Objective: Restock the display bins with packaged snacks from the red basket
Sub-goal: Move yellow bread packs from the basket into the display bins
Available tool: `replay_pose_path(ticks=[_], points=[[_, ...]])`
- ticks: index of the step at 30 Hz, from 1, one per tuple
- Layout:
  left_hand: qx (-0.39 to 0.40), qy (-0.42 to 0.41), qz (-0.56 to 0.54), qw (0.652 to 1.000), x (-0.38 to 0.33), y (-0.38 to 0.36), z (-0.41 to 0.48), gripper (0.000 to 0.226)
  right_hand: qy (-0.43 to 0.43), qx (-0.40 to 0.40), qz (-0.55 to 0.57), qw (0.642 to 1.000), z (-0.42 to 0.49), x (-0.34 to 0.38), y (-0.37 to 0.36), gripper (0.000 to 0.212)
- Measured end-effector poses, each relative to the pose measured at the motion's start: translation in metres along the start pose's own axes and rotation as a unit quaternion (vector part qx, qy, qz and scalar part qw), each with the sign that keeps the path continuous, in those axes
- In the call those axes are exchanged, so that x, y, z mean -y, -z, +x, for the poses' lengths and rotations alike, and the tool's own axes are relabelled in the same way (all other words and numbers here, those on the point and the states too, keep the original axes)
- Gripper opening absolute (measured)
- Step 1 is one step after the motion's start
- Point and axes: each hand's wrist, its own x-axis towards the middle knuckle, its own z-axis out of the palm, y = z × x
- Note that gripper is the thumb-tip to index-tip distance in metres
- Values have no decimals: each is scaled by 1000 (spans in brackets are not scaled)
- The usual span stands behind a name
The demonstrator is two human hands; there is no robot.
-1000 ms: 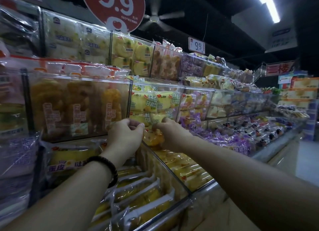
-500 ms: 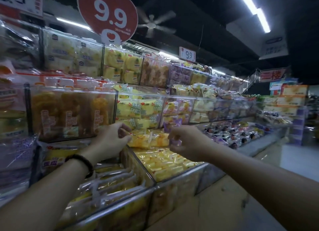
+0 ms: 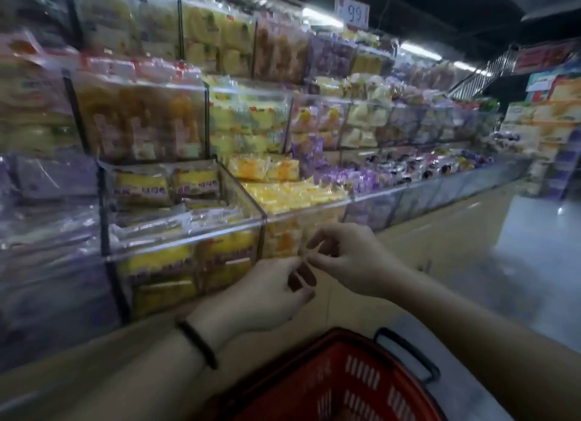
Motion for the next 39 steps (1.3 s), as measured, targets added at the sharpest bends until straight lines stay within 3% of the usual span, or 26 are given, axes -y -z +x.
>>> replay_pose_path(ticks=[7, 12, 17, 21, 24, 26, 29, 30, 34, 39], points=[[147, 86, 59, 984, 66, -109, 10, 26, -133, 160, -2, 978, -77, -77, -83, 21], [177, 145, 29, 973, 117, -168, 11, 15, -212, 178, -29, 961, -130, -141, -149, 20], [226, 143, 23, 963, 131, -187, 25, 20, -256, 313, -88, 910, -142, -180, -186, 30], [262, 101, 151, 948, 138, -201, 36, 23, -309, 372, -113, 868, -140, -213, -207, 28], [308, 106, 162, 931, 136, -208, 40, 31, -337, 455, -116, 816, -138, -222, -231, 35], [340, 113, 166, 919, 136, -209, 44, 38, -321, 488, -132, 801, -136, -224, -254, 52], [373, 130, 167, 904, 137, -210, 46, 42, -268, 472, -182, 820, -144, -241, -304, 101], [377, 135, 171, 900, 138, -209, 46, 42, -261, 492, -195, 807, -150, -249, -322, 106], [390, 149, 173, 892, 141, -207, 48, 49, -349, 570, -170, 724, -166, -256, -349, 89], [404, 155, 198, 880, 147, -204, 50, 53, -360, 583, -166, 709, -176, -296, -369, 112]])
